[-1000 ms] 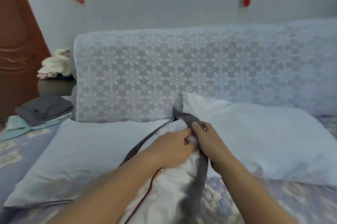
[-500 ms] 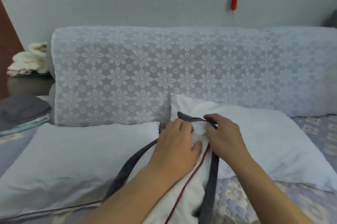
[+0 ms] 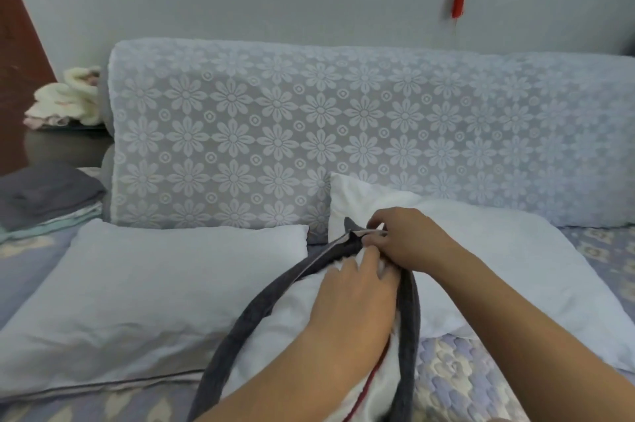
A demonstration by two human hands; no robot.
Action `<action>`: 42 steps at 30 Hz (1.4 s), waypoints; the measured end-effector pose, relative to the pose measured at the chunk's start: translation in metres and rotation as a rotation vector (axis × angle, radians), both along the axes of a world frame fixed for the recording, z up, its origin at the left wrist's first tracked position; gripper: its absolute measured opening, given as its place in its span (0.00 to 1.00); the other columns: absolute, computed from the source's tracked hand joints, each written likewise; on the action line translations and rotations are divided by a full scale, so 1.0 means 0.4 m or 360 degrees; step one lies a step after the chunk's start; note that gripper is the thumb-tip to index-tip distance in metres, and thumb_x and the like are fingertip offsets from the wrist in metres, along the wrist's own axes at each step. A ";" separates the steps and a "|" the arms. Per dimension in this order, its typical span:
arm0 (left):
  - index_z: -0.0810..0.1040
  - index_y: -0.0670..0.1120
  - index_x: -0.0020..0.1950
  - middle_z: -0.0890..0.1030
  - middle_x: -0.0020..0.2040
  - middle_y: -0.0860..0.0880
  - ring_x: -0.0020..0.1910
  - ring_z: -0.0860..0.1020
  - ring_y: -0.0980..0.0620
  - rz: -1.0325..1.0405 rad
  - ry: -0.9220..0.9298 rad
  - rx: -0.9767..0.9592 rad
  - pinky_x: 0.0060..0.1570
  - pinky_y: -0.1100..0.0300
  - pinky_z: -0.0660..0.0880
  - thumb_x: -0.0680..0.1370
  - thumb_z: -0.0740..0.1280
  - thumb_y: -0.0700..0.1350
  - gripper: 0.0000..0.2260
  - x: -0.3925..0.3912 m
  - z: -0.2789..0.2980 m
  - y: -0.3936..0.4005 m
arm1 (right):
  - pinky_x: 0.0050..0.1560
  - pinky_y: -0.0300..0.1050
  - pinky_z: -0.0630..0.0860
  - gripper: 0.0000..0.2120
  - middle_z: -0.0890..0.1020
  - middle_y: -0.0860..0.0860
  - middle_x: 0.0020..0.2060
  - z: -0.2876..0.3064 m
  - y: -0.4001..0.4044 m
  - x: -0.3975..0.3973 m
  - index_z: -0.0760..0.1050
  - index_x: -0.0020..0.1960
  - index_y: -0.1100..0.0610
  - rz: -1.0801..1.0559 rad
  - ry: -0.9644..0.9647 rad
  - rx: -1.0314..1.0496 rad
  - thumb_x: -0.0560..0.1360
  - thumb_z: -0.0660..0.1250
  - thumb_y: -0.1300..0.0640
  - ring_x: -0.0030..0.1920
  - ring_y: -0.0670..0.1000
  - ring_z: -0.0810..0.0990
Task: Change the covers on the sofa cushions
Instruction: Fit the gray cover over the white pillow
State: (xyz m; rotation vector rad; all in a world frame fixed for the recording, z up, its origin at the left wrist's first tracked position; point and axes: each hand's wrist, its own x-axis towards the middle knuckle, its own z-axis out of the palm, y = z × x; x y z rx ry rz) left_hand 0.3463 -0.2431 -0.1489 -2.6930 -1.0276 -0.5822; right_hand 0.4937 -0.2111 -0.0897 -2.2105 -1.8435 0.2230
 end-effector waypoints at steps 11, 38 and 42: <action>0.53 0.44 0.81 0.68 0.70 0.44 0.59 0.76 0.38 0.0391 0.0090 -0.0471 0.51 0.48 0.71 0.80 0.55 0.42 0.29 -0.074 0.034 0.044 | 0.40 0.47 0.75 0.10 0.81 0.56 0.42 0.080 0.054 0.025 0.79 0.43 0.55 -0.0247 -0.0228 0.0232 0.72 0.60 0.61 0.41 0.59 0.78; 0.73 0.48 0.56 0.79 0.54 0.46 0.54 0.79 0.41 0.0777 -0.0122 -0.0409 0.44 0.53 0.68 0.78 0.61 0.50 0.09 -0.234 0.094 0.204 | 0.52 0.50 0.75 0.15 0.83 0.53 0.53 -0.041 -0.069 -0.203 0.74 0.65 0.50 0.0096 0.0231 0.0394 0.79 0.59 0.53 0.53 0.59 0.80; 0.76 0.46 0.62 0.78 0.58 0.45 0.55 0.79 0.44 0.0945 0.0454 -0.0820 0.46 0.56 0.72 0.78 0.62 0.45 0.13 -0.335 0.121 0.211 | 0.52 0.51 0.76 0.12 0.82 0.55 0.54 0.000 -0.068 -0.165 0.75 0.58 0.50 -0.0063 0.0228 0.0193 0.77 0.60 0.52 0.54 0.61 0.79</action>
